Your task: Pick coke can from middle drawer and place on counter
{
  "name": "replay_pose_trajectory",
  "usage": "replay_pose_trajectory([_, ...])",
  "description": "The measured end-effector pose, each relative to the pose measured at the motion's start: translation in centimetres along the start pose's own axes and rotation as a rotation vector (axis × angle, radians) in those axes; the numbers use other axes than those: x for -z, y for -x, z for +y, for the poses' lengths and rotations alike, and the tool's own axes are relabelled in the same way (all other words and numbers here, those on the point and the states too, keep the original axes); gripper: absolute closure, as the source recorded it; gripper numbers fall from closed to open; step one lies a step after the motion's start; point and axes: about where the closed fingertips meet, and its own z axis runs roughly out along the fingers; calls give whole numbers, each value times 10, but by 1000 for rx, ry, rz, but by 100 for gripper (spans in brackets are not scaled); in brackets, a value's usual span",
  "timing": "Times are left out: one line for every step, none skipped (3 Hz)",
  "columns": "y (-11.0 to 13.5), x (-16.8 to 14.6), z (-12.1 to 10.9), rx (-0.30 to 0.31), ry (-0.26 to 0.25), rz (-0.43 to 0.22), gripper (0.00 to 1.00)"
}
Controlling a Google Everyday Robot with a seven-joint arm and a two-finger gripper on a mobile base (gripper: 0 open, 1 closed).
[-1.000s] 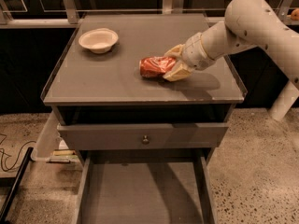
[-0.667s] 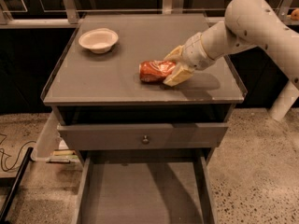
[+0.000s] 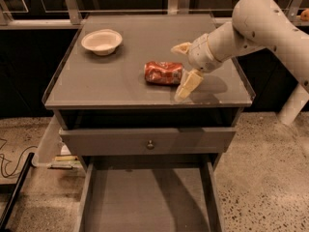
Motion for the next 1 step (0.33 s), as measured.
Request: replay_pose_trajectory([0, 0, 0, 0, 0, 0, 0])
